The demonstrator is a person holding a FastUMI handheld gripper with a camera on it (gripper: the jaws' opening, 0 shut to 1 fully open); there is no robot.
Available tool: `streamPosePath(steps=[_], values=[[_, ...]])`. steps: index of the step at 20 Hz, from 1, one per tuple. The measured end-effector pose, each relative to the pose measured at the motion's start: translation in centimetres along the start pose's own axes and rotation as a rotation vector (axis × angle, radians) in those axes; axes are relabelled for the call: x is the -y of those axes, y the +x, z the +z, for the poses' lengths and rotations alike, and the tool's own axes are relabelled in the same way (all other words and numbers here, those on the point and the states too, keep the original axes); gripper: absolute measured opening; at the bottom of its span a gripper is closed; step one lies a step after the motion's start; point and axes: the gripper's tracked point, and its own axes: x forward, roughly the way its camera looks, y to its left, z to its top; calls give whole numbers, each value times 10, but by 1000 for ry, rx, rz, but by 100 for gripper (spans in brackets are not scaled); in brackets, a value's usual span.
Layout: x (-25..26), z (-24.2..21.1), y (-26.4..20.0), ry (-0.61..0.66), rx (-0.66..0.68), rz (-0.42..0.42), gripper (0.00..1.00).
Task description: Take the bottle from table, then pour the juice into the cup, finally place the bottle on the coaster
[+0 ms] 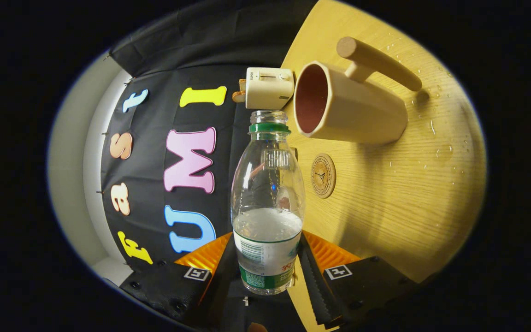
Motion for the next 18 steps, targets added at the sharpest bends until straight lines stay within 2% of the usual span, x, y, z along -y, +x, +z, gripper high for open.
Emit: streamPosePath(steps=[9,18], values=[[-9,4,3,118,15,17,75],[-15,8,4,174,33,21,75]])
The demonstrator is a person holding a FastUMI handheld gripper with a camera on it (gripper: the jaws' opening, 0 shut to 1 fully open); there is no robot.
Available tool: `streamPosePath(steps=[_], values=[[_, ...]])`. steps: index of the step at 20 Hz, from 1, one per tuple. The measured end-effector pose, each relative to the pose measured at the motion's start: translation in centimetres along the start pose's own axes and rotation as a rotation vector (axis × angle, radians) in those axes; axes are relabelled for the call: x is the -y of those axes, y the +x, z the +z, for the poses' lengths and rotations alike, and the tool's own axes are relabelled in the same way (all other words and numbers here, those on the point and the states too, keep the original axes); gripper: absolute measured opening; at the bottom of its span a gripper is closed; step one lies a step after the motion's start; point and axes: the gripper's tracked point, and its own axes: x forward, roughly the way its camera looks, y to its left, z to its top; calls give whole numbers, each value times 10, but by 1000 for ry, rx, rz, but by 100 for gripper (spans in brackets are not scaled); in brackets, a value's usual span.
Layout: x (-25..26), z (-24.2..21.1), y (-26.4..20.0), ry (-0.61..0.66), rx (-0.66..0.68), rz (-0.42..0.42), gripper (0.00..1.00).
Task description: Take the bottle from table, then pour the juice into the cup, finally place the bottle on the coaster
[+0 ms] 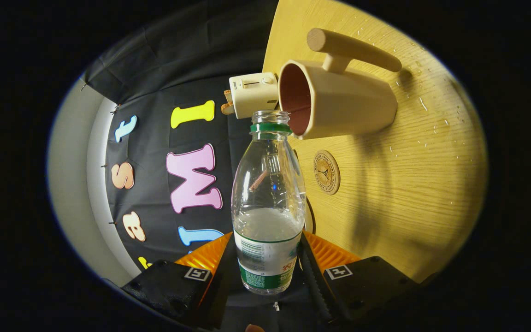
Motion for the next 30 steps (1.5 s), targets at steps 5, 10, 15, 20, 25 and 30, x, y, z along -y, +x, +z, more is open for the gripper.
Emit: streamPosePath(steps=[5,10,15,20,25,30], values=[[-6,1,2,35,16,11,75],[-10,-3,2,71,25,15,75],[-14,-2,3,102,39,19,75],[-19,-3,4,139,47,24,75],[-22,-2,4,179,54,26,75],[-25,0,6,220,57,23,75]])
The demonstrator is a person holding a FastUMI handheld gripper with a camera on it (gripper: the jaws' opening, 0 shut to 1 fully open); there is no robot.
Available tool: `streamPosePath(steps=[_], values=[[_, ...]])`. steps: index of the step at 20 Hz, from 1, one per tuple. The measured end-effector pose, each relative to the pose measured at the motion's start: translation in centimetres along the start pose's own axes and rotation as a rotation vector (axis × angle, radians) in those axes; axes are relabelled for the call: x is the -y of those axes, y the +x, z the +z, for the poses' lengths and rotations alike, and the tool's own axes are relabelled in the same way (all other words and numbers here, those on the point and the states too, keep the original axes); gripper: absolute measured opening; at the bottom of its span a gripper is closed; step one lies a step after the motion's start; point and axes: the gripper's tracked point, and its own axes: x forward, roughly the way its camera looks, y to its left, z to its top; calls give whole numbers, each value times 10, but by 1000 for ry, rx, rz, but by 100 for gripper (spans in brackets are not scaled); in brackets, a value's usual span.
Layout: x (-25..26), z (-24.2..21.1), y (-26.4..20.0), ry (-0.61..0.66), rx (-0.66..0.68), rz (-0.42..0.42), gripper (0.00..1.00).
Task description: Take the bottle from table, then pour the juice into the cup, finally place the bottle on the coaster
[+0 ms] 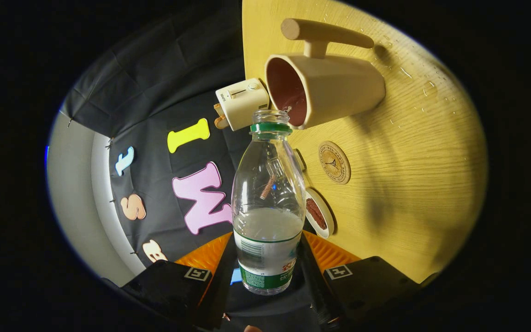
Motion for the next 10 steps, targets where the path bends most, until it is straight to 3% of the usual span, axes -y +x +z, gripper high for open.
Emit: streamPosePath(steps=[10], values=[[-14,4,-3,125,6,13,75]])
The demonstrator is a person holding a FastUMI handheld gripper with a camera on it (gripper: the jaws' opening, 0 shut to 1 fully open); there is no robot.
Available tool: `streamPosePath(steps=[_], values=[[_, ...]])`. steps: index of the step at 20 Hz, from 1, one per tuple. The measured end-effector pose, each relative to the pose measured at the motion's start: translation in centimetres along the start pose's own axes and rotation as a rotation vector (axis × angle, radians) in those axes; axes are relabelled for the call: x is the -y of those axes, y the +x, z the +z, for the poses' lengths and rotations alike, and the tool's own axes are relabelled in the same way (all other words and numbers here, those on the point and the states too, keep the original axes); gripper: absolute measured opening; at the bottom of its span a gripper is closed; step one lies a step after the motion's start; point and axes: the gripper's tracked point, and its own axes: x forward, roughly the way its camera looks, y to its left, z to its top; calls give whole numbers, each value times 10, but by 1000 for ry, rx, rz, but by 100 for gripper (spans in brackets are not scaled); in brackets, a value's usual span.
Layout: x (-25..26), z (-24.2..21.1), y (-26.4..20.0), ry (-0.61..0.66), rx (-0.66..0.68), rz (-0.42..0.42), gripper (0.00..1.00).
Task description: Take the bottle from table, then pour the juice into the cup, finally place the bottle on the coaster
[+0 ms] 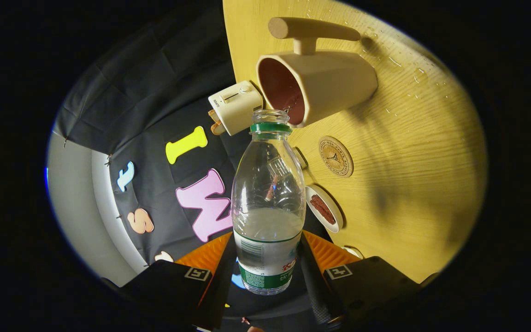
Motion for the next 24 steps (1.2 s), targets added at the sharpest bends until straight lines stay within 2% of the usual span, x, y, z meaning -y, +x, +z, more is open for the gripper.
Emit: streamPosePath(steps=[10,15,20,24], values=[[-38,2,-1,137,4,60,75],[-51,3,1,161,16,80,75],[-45,4,5,124,42,81,75],[-32,7,8,5,75,69,75]])
